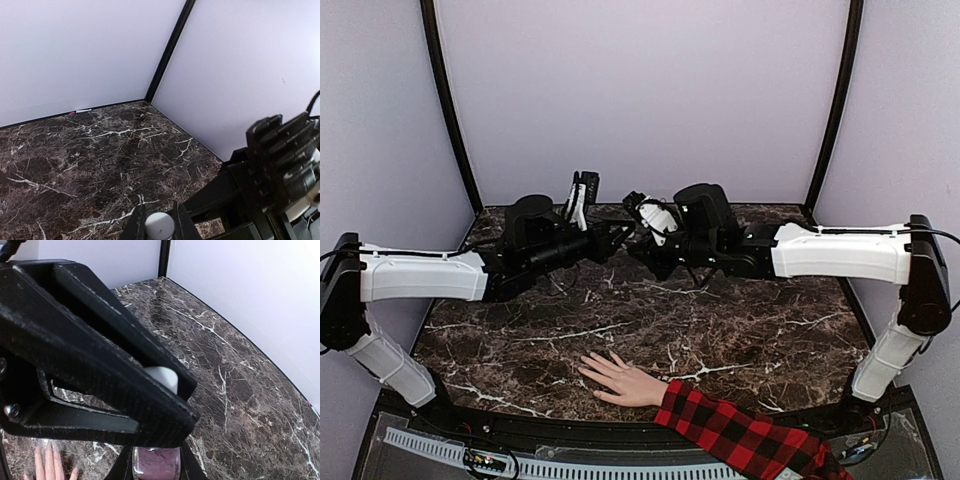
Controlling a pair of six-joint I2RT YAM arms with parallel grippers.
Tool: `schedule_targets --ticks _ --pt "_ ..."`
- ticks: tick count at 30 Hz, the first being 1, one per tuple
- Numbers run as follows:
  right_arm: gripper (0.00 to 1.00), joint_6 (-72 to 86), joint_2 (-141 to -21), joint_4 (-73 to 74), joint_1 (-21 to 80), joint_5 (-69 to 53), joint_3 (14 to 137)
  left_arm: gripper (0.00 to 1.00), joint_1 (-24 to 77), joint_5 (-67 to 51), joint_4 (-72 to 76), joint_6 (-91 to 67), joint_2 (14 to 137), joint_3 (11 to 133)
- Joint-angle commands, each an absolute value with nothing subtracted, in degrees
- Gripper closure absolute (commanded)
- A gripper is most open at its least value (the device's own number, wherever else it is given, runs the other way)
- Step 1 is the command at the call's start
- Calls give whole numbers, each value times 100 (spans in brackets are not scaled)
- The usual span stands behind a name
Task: Paint the nails
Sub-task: Unscrew the cap of the nail polish bottle.
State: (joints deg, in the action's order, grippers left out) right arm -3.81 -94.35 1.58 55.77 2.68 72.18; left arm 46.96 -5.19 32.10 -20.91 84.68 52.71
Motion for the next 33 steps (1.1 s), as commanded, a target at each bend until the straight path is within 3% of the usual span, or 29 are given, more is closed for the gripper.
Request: schedule_targets --ticks 1,8,12,14,21,27,33 --pt "100 -378 -9460 -359 5674 1133 7693 100 4745 338 2923 -2515 8673 5394" --pt "100 -410 -9500 -363 5678 1084 7637 100 4745 301 2854 -2375 8591 5528" --pt "100 -431 -9439 -352 5673 1009 7524 94 4746 299 2648 -2166 8422 5607" --pt "100 -410 -9382 -372 5652 910 7456 88 4742 223 2546 -2049 8328 5637" --pt "100 -349 -9020 -665 5454 -32 7010 50 4687 -174 2280 -1590 7793 5559" --pt "100 -351 -8676 -835 5112 -1507 6668 39 4455 -1304 2208 -1016 7157 5463" --pt "100 -577 -8596 -614 4948 -3410 6731 37 4354 -3247 1988 -367 7029 5562"
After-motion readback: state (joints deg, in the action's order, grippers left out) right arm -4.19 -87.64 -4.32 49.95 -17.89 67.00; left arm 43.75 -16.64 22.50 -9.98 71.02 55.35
